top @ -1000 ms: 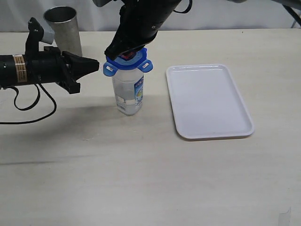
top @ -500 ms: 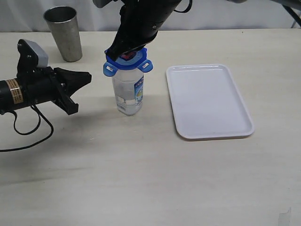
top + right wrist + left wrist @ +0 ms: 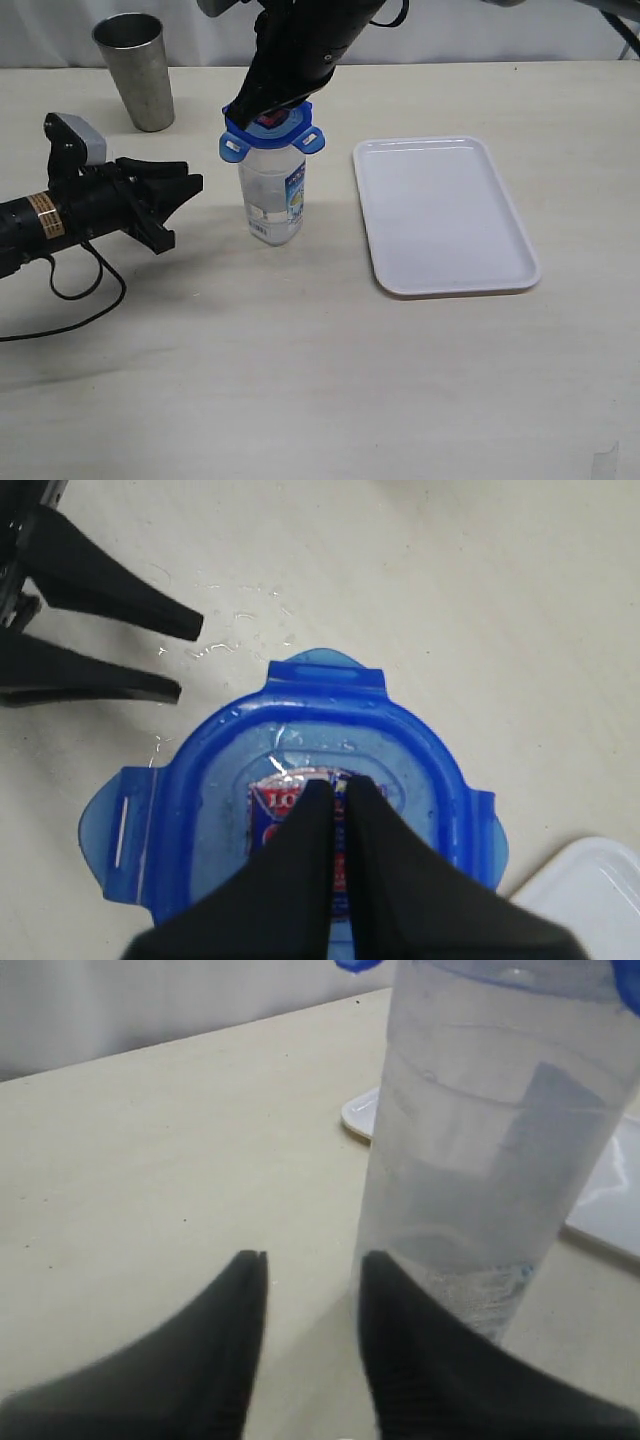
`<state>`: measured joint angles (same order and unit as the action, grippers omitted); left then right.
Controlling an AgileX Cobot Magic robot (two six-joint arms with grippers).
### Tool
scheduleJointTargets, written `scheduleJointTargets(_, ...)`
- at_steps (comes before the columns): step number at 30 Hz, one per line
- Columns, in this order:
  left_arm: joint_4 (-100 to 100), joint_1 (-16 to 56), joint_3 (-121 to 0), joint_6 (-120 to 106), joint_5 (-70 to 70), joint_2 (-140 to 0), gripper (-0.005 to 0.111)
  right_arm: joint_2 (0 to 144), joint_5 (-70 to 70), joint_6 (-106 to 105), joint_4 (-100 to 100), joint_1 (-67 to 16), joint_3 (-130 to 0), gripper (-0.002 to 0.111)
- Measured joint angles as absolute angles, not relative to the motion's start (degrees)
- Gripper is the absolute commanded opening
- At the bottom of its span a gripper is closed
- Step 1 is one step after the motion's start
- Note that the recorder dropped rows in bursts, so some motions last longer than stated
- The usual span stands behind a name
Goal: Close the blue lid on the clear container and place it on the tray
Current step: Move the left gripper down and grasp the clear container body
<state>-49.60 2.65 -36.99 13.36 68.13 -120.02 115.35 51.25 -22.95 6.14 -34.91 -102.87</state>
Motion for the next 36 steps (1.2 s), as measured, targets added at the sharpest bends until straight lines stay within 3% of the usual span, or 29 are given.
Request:
scheduleJointTargets(2,-49.44,2.65,-36.99,12.80,68.71,-120.13,0.089,115.35,51.25,-22.95,6.14,-34.91,-102.87,0.005)
scheduleJointTargets(5,-48.79,4.18,-36.99,10.59,68.82,-120.63,0.097,115.35,51.25,-22.95,6.14,-34.91,-102.87,0.005)
scheduleJointTargets(14,-38.59,14.92,-37.37,0.79,68.10,-123.33,0.097,115.35,51.25,-22.95,6.14,-34.91,-102.87,0.005)
scheduleJointTargets(31,-35.95,21.59,-48.98,3.36,62.29,-128.06,0.097,115.35,51.47,-22.82,6.14,-34.91,-102.87,0.005)
scheduleJointTargets(34,-35.57,21.59,-49.11,3.36,62.57,-128.06,0.091,115.35,51.47,-22.81,6.14,-34.91,-102.87,0.005)
scheduleJointTargets(36,-35.54,21.59,-49.11,3.36,62.67,-128.06,0.078,115.35,51.47,-22.81,6.14,-34.91,-102.87,0.005)
